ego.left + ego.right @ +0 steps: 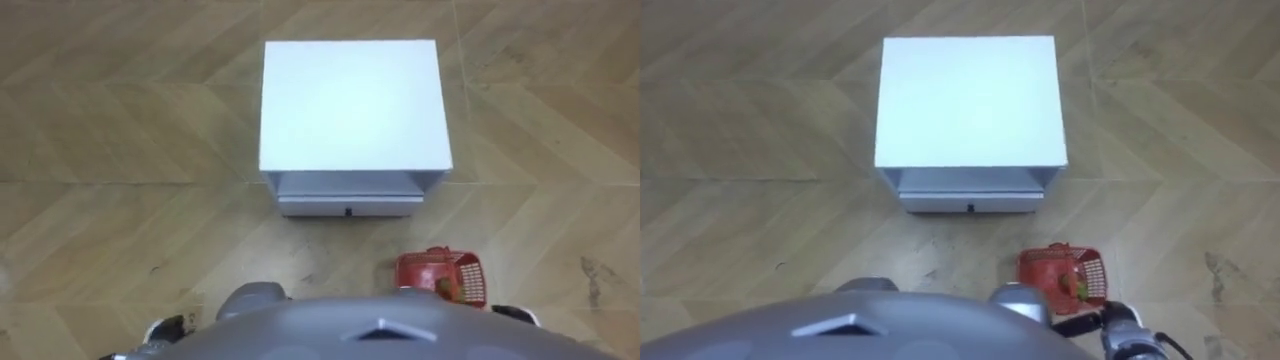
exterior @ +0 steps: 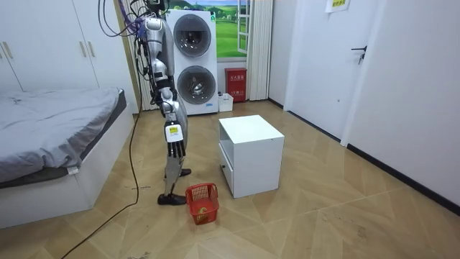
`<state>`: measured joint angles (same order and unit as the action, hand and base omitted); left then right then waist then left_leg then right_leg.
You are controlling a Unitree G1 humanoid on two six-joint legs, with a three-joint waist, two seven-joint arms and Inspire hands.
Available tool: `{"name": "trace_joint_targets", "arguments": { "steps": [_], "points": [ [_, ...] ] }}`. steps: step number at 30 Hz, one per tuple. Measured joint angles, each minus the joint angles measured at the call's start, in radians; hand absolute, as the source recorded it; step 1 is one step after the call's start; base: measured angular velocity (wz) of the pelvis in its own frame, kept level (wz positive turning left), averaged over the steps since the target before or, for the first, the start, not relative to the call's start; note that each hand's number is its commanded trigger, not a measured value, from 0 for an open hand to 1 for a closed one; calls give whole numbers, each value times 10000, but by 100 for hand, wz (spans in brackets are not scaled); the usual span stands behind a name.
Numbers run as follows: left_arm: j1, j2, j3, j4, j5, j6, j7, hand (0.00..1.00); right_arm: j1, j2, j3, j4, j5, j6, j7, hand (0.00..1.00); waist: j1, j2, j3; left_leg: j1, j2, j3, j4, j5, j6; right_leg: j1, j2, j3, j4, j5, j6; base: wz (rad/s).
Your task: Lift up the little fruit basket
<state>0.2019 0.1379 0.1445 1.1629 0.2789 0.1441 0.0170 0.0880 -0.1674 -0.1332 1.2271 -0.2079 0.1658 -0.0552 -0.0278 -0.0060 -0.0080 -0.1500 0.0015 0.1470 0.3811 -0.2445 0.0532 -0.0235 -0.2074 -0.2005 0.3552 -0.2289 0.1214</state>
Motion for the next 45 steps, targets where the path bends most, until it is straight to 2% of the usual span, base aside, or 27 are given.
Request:
{"name": "trace_joint_targets", "arguments": {
  "steps": [1, 3, 4, 5, 6, 7, 9, 10, 11, 12, 14, 15, 17, 18, 19, 20, 21, 22, 23, 24, 25, 26, 29, 31, 34, 38, 45],
  "points": [
    [-100, 70, 268, -10, -2, -23, -85, 0, -43, 43, -131, -133, 337, 10, -17, 0, -175, -82, 107, -277, -48, 199, 256, -35, 204, -492, -288, -40, 1747, -346, -224, 62],
    [-264, 346, 411, -56, 15, -129, -113, 0, -3, 91, -275, -164, 935, 43, -190, 0, -81, -544, 42, -633, -460, 372, 616, -150, 513, -640, -742, 337, 5181, -298, -492, 46],
    [-285, 396, 402, -43, -15, -152, -114, 0, -141, 76, -270, -166, 1119, 6, -282, 0, 59, -632, 1, -815, -486, 467, 759, -165, 527, -596, -708, 494, 5593, -181, -578, -19],
    [-379, 439, 392, -16, -23, -150, -104, 0, -493, 17, -263, -171, 1533, -192, -462, 0, 117, -690, -36, -1324, -479, 534, 1148, -207, 584, -388, -625, 547, 5827, 206, -719, -22],
    [-463, 449, 389, -6, -43, -149, -102, 0, -699, -7, -254, -188, 1749, -318, -543, 0, 91, -703, -27, -1606, -458, 558, 1354, -208, 597, -267, -621, 527, 5723, 403, -768, -16],
    [-627, 476, 389, 2, -45, -151, -90, 0, -1135, -14, -223, -322, 2032, -521, -659, 0, 105, -753, -32, -2257, -368, 570, 1783, -203, 628, 12, -632, 463, 5234, 695, -766, -12],
    [-952, 595, 234, -16, -123, -216, 1, 0, -1889, 6, -15, -265, 2416, -726, -713, 0, 82, -727, 14, -3265, -151, 633, 2465, -200, 642, 325, -666, 486, 4358, 783, -582, -9],
    [-1261, 700, 67, 28, -146, -241, 72, 0, -2311, 3, 84, -227, 2510, -817, -748, 0, 121, -760, 34, -3974, -40, 647, 2994, -199, 643, 439, -652, 590, 3848, 453, -379, 0],
    [-1603, 735, -20, 81, -147, -339, 236, 0, -2750, -26, 133, -231, 2636, -806, -867, 0, 215, -723, 74, -4712, 148, 600, 3614, -207, 640, 296, -490, 583, 3713, -522, -80, 0],
    [-1777, 736, -49, 99, -149, -415, 332, 0, -2881, -47, 133, -242, 2766, -812, -974, 0, 252, -717, 79, -5077, 238, 571, 3928, -212, 634, 103, -453, 571, 3768, -959, -44, 14],
    [-2397, 783, -329, 367, -533, -758, 595, 0, -3221, -124, 110, -279, 2807, -750, -1374, 0, 371, -820, 55, -6330, 349, 374, 4873, -213, 618, -704, -343, 592, 4445, -2440, 58, 14],
    [-2489, 809, -381, 454, -605, -833, 628, 0, -3379, -162, 113, -293, 2800, -731, -1452, 0, 414, -864, 72, -6635, 401, 373, 5131, -236, 620, -878, -372, 594, 4749, -2798, 71, 6],
    [-2844, 980, -720, 991, -1057, -948, 757, 0, -3826, -375, 113, -662, 2809, -715, -1783, 0, 365, -1032, 155, -7731, 510, 339, 6373, -573, 772, -1715, -553, 605, 6372, -4085, 198, 13],
    [-2877, 988, -709, 1082, -1157, -975, 822, 0, -3894, -421, 111, -849, 2809, -739, -1891, 0, 359, -1033, 156, -8012, 578, 310, 6710, -704, 829, -1916, -555, 617, 6819, -4323, 189, 14],
    [-2917, 1057, -731, 1286, -1329, -1027, 939, 0, -3980, -472, 108, -1257, 2806, -836, -2100, 0, 321, -1098, 183, -8424, 644, 319, 7340, -893, 886, -2258, -705, 608, 8040, -4569, 214, 39],
    [-2916, 1206, -744, 1464, -1528, -1122, 1099, 0, -4002, -467, -37, -1604, 2805, -926, -2253, 0, 131, -1298, 143, -8718, 790, 597, 7963, -1093, 959, -2235, -965, 586, 9395, -4296, 138, 57],
    [-2882, 1299, -746, 1479, -1616, -1204, 1165, 0, -3994, -475, -136, -1831, 2815, -963, -2313, 0, 37, -1350, 121, -8893, 870, 774, 8242, -1158, 990, -2183, -1110, 585, 9771, -4041, 24, 66],
    [-2876, 1335, -737, 1432, -1695, -1350, 1332, 0, -4071, -569, -378, -2382, 2792, -1147, -2454, 0, -19, -1453, 141, -9273, 1141, 957, 8839, -1215, 1040, -2337, -1312, 444, 10305, -4460, 8, 22],
    [-2790, 1279, -731, 1323, -1701, -1387, 1395, 0, -4189, -638, -503, -2743, 2781, -1408, -2631, 0, 95, -1297, 239, -9594, 1250, 851, 9276, -1266, 962, -2602, -1440, 322, 10877, -4640, -193, -7],
    [-2635, 1263, -745, 1314, -1707, -1384, 1431, 0, -4221, -633, -494, -2856, 2773, -1468, -2709, 0, 141, -1254, 227, -9686, 1206, 766, 9429, -1317, 869, -2720, -1487, 339, 11125, -4650, -208, -28],
    [-2370, 1269, -897, 1328, -1855, -1359, 1553, 0, -4205, -621, -468, -3019, 2771, -1481, -2858, 0, 151, -1243, 220, -9785, 915, 576, 9702, -1479, 754, -2787, -1644, 377, 11606, -4640, -221, -14],
    [-2226, 1289, -1191, 1358, -2057, -1359, 1730, 0, -4204, -641, -476, -3126, 2772, -1481, -3095, 0, 146, -1238, 223, -9886, 792, 563, 10049, -1668, 821, -2815, -1773, 485, 12233, -4565, -167, 6],
    [-2276, 1222, -1621, 1476, -2325, -1508, 2034, 0, -4186, -700, -563, -3360, 2734, -1559, -3569, 0, -208, -1305, 235, -10114, 754, 1009, 11050, -1950, 1131, -2895, -2247, 792, 13856, -4509, -106, 51],
    [-2324, 1091, -1714, 1508, -2336, -1614, 2109, 0, -4188, -701, -577, -3462, 2675, -1595, -3711, 0, -227, -1306, 261, -10205, 730, 1144, 11507, -2098, 1062, -2963, -2446, 1024, 14529, -4510, -107, 15],
    [-2269, 1105, -1894, 1529, -2489, -1822, 2333, 0, -4166, -700, -577, -3572, 2677, -1617, -3847, 0, -244, -1397, 308, -10296, 507, 1156, 12040, -2250, 1185, -2978, -2656, 1298, 15339, -4510, -107, -3],
    [-2088, 1136, -2299, 1575, -2708, -2090, 2536, 0, -4156, -701, -561, -4126, 2654, -1661, -3936, 0, -534, -1558, 334, -10430, 643, 1255, 12637, -2356, 1202, -2956, -2797, 1465, 16335, -4510, -107, 10],
    [-1530, 1112, -3085, 1958, -2884, -2164, 2317, 0, -3863, -699, -145, -4193, 2358, -1670, -3893, 0, -571, -1646, 294, -10357, 774, 999, 13131, -2400, 534, -2891, -2675, 1728, 17144, -4564, -209, -8]
  ]
}}
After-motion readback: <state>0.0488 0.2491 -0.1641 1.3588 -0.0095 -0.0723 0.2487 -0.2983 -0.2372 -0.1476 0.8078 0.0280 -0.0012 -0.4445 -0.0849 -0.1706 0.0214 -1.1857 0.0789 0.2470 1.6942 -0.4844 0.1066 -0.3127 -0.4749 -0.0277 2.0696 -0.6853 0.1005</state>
